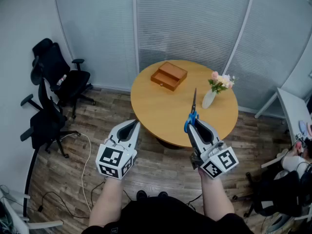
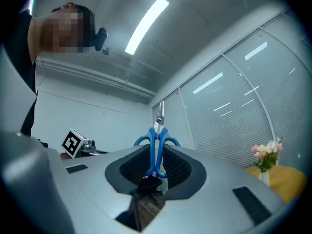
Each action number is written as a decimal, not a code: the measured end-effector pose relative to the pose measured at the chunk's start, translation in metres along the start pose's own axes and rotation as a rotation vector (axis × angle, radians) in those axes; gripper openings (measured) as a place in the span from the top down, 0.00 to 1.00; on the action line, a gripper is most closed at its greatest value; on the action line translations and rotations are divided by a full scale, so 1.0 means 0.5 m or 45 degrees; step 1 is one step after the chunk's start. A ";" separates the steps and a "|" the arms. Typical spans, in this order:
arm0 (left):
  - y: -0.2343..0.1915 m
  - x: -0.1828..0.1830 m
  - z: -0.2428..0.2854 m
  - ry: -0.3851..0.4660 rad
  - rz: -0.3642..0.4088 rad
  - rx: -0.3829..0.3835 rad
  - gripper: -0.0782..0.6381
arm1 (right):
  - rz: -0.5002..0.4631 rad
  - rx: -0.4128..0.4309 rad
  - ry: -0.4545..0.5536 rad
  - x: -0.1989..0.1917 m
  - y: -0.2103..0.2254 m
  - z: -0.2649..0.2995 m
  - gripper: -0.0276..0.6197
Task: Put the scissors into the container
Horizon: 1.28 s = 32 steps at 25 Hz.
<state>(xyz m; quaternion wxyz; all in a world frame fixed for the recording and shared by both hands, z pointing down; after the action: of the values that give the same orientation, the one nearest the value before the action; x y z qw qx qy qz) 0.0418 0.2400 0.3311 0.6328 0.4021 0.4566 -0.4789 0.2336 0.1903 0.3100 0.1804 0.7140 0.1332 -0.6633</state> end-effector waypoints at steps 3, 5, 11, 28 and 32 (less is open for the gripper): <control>0.003 -0.010 -0.002 -0.013 -0.026 -0.004 0.87 | 0.014 -0.012 0.000 0.000 0.006 -0.013 0.81; 0.006 -0.013 -0.007 -0.018 -0.035 -0.003 0.87 | 0.016 -0.015 0.002 0.002 0.004 -0.023 0.81; 0.023 -0.013 -0.010 -0.022 -0.036 0.002 0.87 | 0.021 -0.001 -0.002 -0.003 0.005 -0.047 0.81; 0.093 -0.020 0.013 -0.009 -0.060 0.014 0.87 | 0.112 0.070 0.001 -0.026 0.053 -0.104 0.81; 0.075 -0.020 0.038 -0.001 -0.072 0.006 0.87 | 0.129 0.060 -0.013 -0.036 0.074 -0.086 0.81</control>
<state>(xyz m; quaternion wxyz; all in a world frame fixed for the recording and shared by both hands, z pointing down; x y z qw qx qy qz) 0.0809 0.2325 0.3485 0.6182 0.3905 0.4665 -0.4977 0.2866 0.1765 0.3331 0.1977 0.7205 0.0803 -0.6598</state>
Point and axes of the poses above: the fingertips, and each gripper's own axes: z forward along the fingers, y to its right, x out of its top, the point moved 2 cm from there along -z, backward along the fingers, and after that the axes turned 11 degrees about -y, right-handed, at the moved point
